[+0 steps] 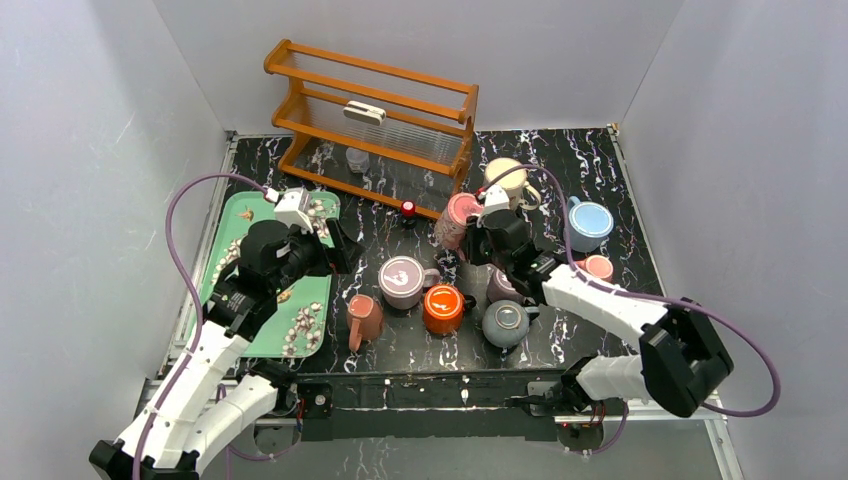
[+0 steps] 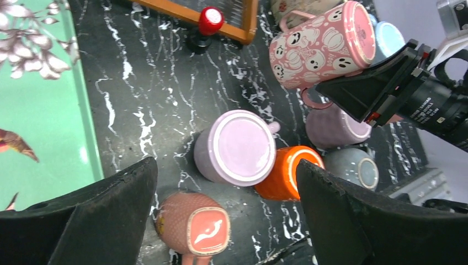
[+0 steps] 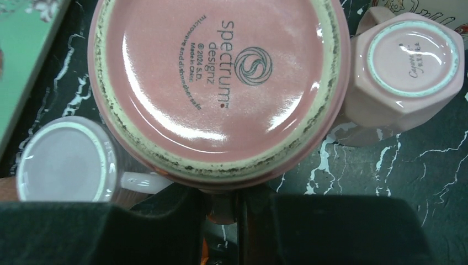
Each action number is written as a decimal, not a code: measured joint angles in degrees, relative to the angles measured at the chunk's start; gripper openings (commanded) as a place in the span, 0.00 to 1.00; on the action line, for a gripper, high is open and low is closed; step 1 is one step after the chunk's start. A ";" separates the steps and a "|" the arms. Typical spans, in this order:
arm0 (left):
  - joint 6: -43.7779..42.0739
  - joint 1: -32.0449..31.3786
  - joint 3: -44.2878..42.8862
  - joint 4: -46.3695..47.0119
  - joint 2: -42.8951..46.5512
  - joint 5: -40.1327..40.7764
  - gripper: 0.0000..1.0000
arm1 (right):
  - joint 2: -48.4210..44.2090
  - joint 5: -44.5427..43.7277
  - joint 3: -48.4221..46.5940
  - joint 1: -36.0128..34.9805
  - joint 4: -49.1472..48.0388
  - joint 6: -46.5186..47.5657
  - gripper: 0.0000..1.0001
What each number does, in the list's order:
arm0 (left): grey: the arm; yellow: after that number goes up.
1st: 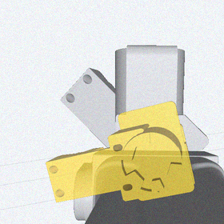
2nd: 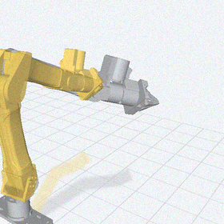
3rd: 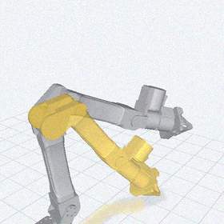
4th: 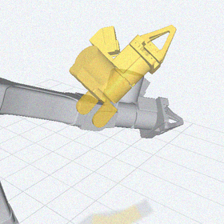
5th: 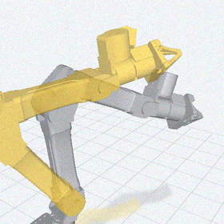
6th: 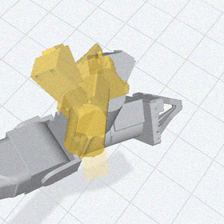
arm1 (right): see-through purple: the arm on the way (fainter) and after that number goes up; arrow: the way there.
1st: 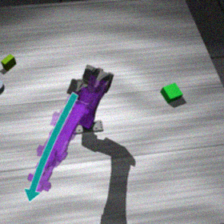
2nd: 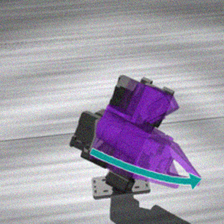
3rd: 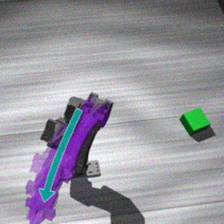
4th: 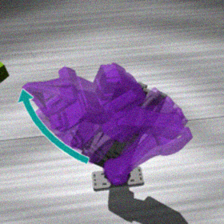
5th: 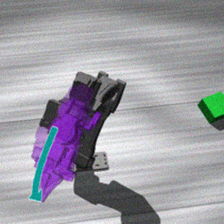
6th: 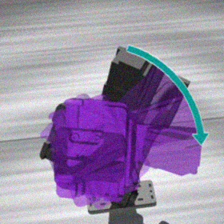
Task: Turn the mug right side up
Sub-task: Turn over the cup at the center of the board.
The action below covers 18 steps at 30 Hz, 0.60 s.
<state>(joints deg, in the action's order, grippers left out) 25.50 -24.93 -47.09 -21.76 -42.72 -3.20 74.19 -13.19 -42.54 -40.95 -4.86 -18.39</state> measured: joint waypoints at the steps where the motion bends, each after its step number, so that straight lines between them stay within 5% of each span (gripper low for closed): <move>1: 0.39 0.00 -0.20 0.13 0.00 -0.79 0.92 | -1.01 0.37 0.26 0.00 0.20 -0.68 0.01; 18: 12.76 0.00 0.39 15.58 0.13 -19.28 0.80 | -14.67 14.91 0.37 0.04 -6.19 -17.66 0.01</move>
<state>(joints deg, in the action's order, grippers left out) 38.26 -24.93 -46.70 -6.17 -42.59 -22.48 59.53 1.72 -42.17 -40.91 -11.05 -36.05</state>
